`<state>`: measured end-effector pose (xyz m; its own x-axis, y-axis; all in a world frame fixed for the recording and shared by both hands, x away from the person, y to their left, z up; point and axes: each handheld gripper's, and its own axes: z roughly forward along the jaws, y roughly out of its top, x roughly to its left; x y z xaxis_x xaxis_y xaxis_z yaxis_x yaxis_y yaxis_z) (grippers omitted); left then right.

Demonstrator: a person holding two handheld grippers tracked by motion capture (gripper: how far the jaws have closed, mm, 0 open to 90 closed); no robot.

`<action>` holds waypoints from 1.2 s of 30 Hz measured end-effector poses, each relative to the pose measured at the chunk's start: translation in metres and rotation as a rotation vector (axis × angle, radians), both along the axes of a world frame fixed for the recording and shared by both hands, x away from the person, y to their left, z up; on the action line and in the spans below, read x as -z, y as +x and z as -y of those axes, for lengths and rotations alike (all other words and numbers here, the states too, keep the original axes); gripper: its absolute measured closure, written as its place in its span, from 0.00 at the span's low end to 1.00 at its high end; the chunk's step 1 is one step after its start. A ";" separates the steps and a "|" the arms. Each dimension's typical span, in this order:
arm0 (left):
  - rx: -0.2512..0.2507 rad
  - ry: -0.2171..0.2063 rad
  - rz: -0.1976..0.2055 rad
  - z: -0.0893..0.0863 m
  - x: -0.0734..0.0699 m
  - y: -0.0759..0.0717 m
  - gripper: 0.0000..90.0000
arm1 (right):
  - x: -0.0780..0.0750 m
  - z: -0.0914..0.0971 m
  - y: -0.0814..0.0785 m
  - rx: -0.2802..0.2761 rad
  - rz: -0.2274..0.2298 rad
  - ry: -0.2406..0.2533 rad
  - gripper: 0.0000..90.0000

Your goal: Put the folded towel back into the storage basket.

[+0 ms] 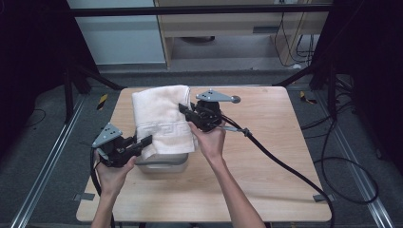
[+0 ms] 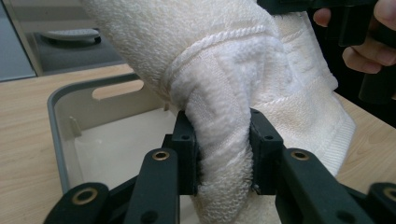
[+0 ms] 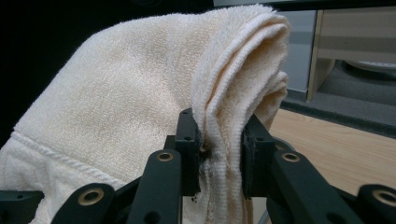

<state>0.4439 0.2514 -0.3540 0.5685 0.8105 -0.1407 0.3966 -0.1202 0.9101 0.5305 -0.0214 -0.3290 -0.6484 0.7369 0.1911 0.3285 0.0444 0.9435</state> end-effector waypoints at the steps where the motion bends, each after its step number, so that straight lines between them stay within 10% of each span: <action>1: -0.005 0.003 -0.013 -0.003 0.004 0.003 0.76 | 0.005 -0.003 0.003 -0.001 -0.012 0.001 0.81; 36: -0.078 0.084 -0.183 -0.022 0.062 0.042 0.74 | 0.076 -0.037 0.037 0.028 -0.129 -0.052 0.81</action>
